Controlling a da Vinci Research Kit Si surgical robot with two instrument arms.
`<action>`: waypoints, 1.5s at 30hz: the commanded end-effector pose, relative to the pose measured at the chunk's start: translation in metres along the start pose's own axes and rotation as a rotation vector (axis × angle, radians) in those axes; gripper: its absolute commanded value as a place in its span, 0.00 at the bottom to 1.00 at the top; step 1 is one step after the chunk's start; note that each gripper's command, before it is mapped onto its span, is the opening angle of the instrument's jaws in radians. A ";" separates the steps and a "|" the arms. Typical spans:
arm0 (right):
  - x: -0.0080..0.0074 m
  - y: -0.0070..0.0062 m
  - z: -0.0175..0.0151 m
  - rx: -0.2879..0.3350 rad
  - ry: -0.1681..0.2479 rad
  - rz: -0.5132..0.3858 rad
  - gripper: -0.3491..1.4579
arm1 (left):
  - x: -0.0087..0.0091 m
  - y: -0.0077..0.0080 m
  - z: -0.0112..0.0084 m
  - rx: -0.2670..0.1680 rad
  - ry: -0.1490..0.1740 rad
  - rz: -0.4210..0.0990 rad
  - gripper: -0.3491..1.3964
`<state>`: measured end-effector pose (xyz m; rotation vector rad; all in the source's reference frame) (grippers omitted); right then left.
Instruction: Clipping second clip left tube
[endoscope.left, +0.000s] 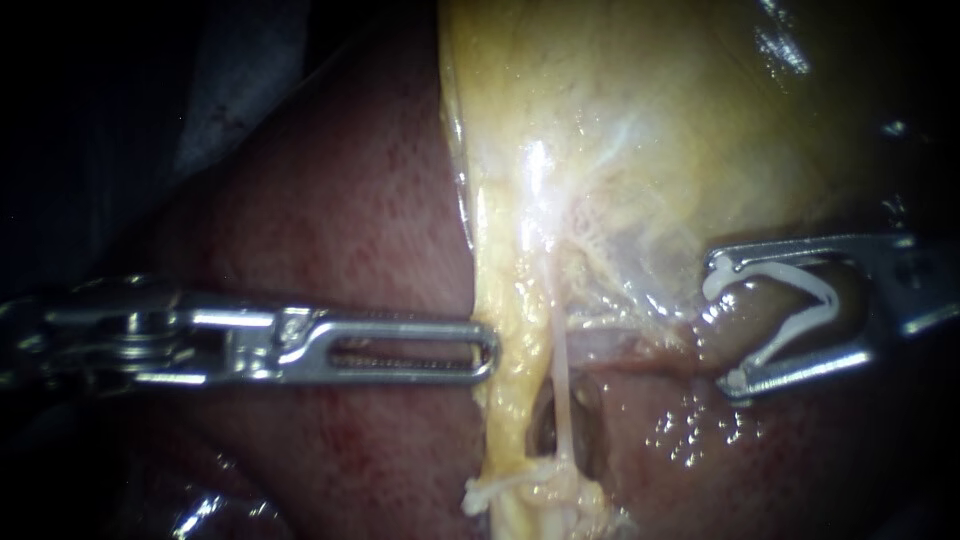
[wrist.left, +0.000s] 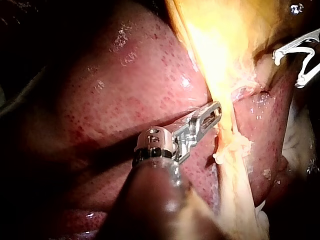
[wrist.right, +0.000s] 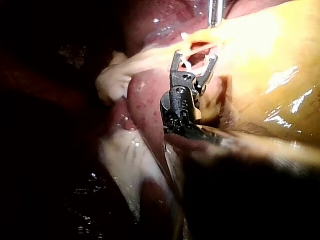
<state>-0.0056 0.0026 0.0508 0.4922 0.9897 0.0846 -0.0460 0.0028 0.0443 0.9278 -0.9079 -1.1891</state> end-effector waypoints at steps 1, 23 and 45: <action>0.0000 0.0000 0.0000 0.000 0.000 0.000 0.51 | 0.0000 0.0000 -0.0001 0.000 0.000 0.000 0.03; -0.0005 -0.0004 0.0016 0.008 0.002 0.006 0.51 | 0.0005 -0.0024 -0.0055 0.006 -0.001 -0.013 0.04; -0.0034 -0.0028 0.0149 0.117 0.003 0.121 0.51 | 0.0006 -0.0025 -0.0057 0.006 -0.001 -0.013 0.04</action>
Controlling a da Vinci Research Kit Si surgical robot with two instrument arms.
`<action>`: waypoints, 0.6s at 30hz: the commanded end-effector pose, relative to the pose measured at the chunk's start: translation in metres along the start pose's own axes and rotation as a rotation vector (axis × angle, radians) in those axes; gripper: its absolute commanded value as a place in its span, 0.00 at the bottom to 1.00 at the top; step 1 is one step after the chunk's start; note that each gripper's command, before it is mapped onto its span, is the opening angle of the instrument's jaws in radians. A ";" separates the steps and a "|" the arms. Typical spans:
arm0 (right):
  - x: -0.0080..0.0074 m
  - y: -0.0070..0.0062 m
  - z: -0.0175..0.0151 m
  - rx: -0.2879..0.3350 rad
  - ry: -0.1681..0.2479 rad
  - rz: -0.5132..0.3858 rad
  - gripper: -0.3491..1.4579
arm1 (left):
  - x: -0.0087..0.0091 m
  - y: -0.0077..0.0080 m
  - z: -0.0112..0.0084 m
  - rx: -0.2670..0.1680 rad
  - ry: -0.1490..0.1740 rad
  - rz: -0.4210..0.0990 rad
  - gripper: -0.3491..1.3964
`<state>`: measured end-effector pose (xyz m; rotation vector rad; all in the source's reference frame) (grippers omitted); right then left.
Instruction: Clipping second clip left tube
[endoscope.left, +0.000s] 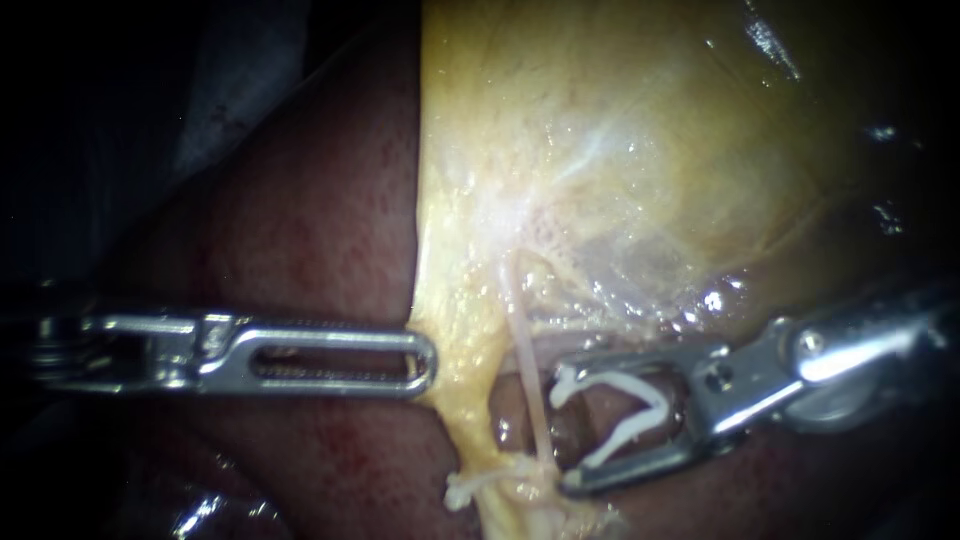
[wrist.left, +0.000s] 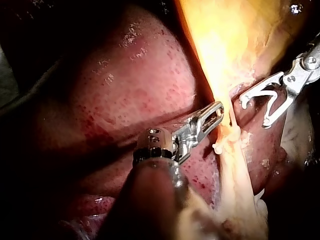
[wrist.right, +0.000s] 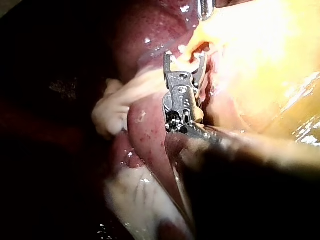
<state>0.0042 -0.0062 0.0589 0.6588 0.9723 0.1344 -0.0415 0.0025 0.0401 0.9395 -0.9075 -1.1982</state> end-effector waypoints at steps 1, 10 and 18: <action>-0.0002 0.0000 0.0005 0.002 -0.001 0.003 0.51 | 0.0000 -0.0001 0.0000 0.000 0.000 0.000 0.04; -0.0012 0.0010 0.0041 0.025 -0.004 0.010 0.50 | 0.0001 -0.0002 0.0000 0.000 -0.001 0.000 0.04; -0.0015 0.0015 0.0058 0.030 -0.009 0.004 0.50 | 0.0001 -0.0004 0.0000 0.000 -0.001 0.000 0.04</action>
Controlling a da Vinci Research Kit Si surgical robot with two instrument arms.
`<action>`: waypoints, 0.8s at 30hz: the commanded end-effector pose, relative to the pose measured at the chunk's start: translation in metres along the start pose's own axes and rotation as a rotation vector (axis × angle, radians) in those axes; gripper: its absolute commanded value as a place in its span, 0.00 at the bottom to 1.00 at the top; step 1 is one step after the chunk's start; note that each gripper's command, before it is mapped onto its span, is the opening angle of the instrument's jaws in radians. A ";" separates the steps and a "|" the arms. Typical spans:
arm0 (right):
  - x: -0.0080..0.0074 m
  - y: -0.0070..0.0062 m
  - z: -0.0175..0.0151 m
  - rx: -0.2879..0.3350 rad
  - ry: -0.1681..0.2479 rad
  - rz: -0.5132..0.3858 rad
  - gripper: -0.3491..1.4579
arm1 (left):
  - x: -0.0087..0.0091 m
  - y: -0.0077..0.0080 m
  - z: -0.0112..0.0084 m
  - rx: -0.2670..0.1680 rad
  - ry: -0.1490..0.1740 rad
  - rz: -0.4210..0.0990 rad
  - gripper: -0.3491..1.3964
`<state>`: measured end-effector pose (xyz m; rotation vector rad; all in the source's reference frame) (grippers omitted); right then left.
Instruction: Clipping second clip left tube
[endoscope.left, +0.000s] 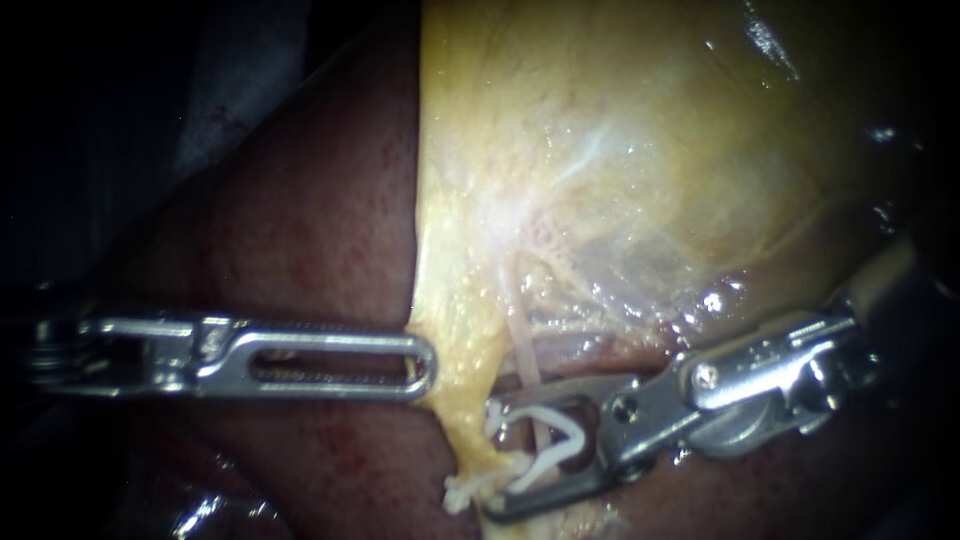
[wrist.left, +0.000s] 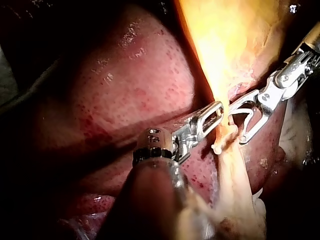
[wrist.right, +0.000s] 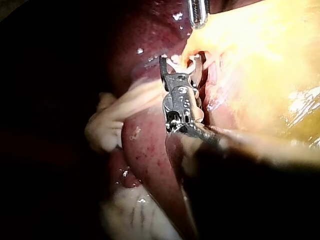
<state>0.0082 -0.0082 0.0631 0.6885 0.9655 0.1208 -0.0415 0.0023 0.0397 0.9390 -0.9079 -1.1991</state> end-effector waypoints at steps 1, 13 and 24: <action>0.0000 0.0000 0.0002 0.001 0.000 0.004 0.50 | 0.0000 0.0000 0.0000 0.000 0.000 0.000 0.04; -0.0011 0.0003 0.0034 0.035 -0.011 0.019 0.50 | 0.0000 -0.0001 0.0000 0.000 0.000 0.000 0.04; -0.0010 0.0005 0.0048 0.082 -0.025 0.025 0.44 | 0.0000 -0.0002 0.0000 0.000 0.000 0.000 0.04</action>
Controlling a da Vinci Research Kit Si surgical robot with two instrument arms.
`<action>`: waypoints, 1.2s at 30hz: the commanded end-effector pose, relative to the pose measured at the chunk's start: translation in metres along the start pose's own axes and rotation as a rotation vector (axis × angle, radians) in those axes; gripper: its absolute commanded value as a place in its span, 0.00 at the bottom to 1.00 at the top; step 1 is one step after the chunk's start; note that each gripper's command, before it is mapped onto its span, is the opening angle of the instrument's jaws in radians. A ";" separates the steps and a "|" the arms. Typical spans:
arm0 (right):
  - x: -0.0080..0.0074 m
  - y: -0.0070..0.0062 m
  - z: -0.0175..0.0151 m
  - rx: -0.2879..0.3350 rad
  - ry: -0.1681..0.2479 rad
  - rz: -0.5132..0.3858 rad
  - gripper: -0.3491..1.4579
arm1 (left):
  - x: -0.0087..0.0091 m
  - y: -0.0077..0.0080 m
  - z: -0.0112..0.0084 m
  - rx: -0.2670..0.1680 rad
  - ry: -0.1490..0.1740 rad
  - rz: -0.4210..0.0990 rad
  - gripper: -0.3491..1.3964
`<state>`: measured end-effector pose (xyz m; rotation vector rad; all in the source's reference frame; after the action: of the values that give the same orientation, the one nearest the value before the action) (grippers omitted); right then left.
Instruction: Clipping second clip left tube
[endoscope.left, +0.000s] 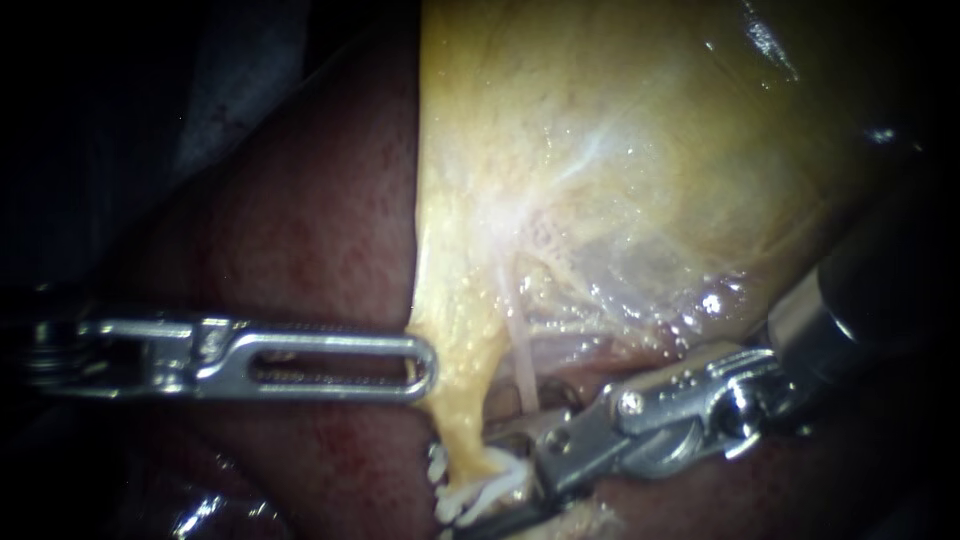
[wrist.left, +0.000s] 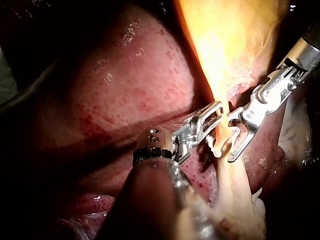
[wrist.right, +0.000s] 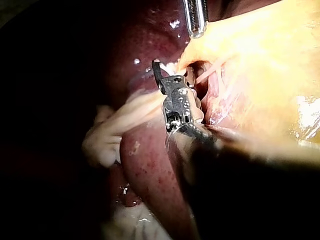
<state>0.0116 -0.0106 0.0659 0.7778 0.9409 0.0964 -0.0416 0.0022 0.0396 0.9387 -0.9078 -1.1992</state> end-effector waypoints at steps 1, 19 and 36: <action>0.0001 0.0001 0.0000 -0.004 0.001 0.000 0.44 | 0.0000 0.0000 0.0000 0.000 0.000 0.000 0.04; 0.0003 0.0012 0.0002 -0.012 0.003 0.024 0.42 | 0.0000 0.0000 0.0001 -0.001 -0.001 0.000 0.04; 0.0002 0.0020 0.0000 -0.012 -0.010 0.101 0.04 | 0.0001 0.0001 0.0002 -0.001 -0.001 0.001 0.04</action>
<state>0.0122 -0.0092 0.0671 0.8138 0.8848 0.1859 -0.0418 0.0021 0.0397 0.9369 -0.9080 -1.1996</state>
